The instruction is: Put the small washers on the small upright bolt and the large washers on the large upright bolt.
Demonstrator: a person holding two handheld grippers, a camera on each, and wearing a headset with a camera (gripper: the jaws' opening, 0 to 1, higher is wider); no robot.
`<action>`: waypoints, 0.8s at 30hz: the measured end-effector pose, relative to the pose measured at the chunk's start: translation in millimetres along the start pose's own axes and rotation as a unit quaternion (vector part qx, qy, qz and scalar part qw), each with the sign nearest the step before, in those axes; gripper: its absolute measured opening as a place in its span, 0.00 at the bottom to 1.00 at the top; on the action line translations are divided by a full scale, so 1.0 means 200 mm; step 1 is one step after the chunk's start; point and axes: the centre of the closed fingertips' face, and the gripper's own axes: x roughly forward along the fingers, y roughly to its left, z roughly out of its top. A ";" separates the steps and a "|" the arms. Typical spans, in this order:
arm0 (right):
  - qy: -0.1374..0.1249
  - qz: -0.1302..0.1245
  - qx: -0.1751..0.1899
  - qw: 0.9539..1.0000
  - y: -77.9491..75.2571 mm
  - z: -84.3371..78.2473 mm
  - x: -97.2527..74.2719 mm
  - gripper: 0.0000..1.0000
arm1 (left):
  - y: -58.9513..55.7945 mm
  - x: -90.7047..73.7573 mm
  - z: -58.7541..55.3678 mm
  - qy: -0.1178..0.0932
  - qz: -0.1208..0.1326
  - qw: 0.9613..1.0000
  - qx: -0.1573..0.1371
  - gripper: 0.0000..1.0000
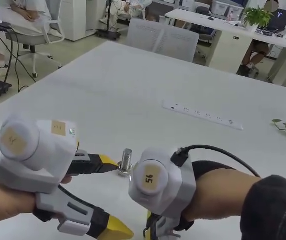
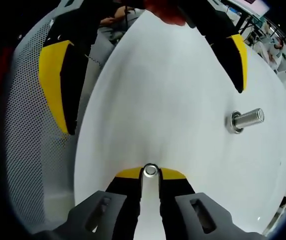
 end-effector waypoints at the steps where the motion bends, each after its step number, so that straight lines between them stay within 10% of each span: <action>1: 0.000 -0.001 0.001 1.000 0.00 0.00 -0.01 0.13 | 0.00 0.00 0.00 0.000 0.000 1.000 0.000 0.77; 24: -0.016 -0.028 0.040 0.999 -0.09 -0.10 -0.22 0.13 | -0.01 0.02 -0.01 0.006 -0.010 1.000 0.000 0.77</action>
